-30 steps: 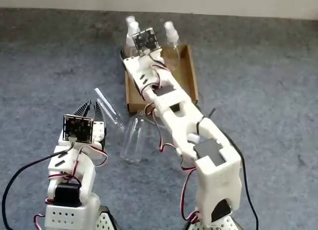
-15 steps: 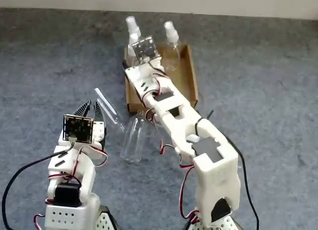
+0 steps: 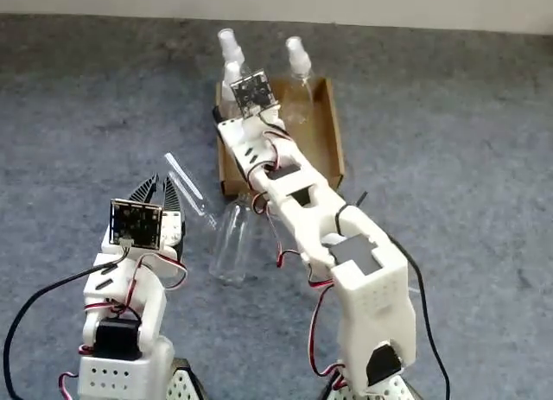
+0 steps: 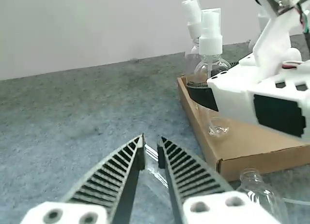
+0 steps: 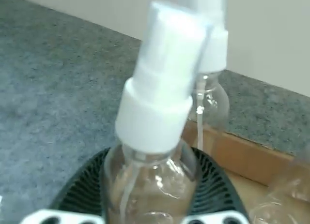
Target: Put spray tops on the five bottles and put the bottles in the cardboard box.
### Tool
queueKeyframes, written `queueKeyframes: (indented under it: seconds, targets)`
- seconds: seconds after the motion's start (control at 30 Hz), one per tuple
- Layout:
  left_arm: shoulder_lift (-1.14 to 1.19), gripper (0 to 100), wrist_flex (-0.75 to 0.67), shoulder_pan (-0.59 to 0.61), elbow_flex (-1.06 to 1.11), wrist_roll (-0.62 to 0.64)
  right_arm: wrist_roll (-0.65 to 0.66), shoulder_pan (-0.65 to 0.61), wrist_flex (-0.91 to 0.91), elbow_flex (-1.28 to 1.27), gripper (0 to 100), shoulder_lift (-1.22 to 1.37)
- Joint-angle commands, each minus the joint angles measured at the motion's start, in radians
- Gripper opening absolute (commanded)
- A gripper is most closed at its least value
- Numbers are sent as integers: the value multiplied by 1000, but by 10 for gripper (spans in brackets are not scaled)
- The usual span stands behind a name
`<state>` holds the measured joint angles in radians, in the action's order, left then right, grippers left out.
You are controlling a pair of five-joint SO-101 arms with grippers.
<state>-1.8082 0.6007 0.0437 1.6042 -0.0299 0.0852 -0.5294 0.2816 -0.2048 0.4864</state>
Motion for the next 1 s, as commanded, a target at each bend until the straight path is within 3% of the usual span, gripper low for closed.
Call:
queueKeyframes:
  seconds: [0.0, 0.27, 0.5, 0.77, 0.97]
  targets:
    - [-10, 6, -23, 10, -4, 9, 12, -5, 21, -2, 4, -21]
    - [-10, 6, -23, 10, -4, 9, 12, -5, 28, -27, 11, -25]
    - [-12, 6, -23, 10, -4, 9, 12, -5, 28, -27, 144, -24]
    - [-12, 6, -23, 10, -4, 9, 12, -5, 30, -27, 158, -27]
    - [-12, 6, -23, 10, -4, 9, 12, -5, 28, -27, 254, -27]
